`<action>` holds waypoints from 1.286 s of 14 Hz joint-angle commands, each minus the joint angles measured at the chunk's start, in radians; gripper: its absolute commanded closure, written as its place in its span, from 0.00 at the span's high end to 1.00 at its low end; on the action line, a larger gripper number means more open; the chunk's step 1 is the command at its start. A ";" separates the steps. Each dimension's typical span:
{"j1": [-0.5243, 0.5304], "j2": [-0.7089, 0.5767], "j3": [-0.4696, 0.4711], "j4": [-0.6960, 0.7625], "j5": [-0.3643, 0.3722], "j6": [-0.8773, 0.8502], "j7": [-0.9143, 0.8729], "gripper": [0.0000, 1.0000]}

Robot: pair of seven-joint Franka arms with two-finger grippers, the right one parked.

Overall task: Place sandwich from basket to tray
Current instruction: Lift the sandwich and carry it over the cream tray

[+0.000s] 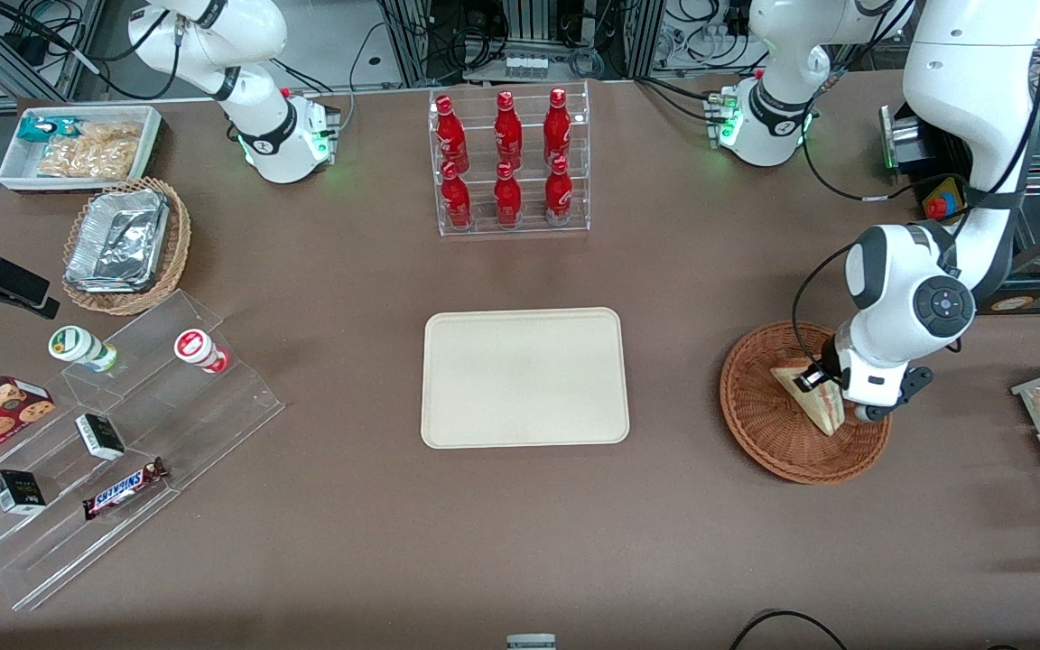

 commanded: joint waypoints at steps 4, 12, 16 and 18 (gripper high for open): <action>-0.016 -0.028 -0.004 0.115 0.004 -0.145 0.268 0.06; -0.258 0.157 -0.071 0.437 -0.010 -0.322 0.111 0.00; -0.431 0.260 -0.073 0.549 -0.004 -0.317 -0.095 0.00; -0.511 0.338 -0.071 0.656 0.004 -0.322 -0.192 0.00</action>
